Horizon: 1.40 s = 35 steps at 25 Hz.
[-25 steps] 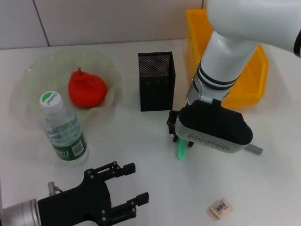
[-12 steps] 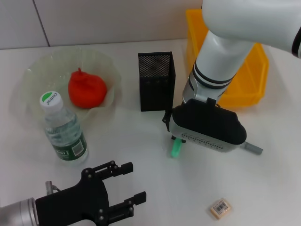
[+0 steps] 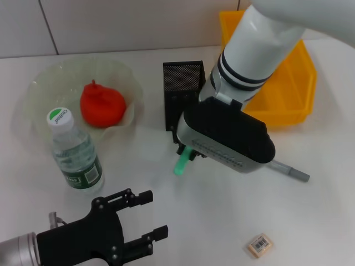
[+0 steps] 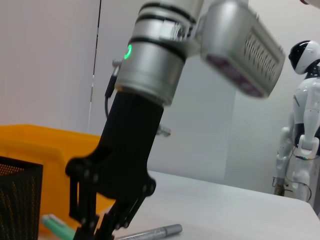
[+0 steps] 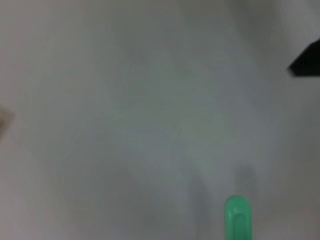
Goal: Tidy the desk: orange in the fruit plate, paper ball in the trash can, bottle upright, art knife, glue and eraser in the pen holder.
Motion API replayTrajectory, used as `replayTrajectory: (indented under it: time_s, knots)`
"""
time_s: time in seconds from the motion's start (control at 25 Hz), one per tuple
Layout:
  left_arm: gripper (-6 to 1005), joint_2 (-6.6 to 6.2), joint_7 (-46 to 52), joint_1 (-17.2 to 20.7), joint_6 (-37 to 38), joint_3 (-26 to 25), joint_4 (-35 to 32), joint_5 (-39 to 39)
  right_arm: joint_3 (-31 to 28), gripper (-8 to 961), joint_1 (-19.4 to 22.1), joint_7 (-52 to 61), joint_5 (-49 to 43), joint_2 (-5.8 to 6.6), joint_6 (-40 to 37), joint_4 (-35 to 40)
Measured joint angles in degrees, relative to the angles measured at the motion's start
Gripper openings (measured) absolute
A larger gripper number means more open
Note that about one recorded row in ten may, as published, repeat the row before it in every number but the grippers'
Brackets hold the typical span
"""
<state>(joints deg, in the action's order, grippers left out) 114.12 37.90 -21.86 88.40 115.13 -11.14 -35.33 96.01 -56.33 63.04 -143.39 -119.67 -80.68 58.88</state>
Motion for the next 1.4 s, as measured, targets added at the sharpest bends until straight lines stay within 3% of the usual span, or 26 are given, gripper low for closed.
replayTrajectory:
  time_s: [0.12, 0.64, 0.96, 1.4]
  knots:
    - [687, -0.29, -0.1, 0.3, 0.1, 0.0, 0.0, 0.0, -0.4, 175, 1.6, 5.3, 1.0, 0.05, -2.2, 6.7]
    - [687, -0.75, -2.7, 0.9, 1.5, -0.5, -0.1, -1.9, -1.7, 179, 7.2, 19.8, 5.0, -0.04, -0.4, 20.5]
    - [687, -0.66, -2.7, 0.9, 2.0, -0.7, -0.2, -3.8, -2.3, 181, 13.8, 20.4, -1.3, 0.28, 5.1, 31.8]
    - [687, -0.16, -2.6, 1.3, 2.7, -0.8, 0.0, -3.8, 0.1, 183, 16.0, 16.8, -10.0, 0.29, 6.4, 34.5]
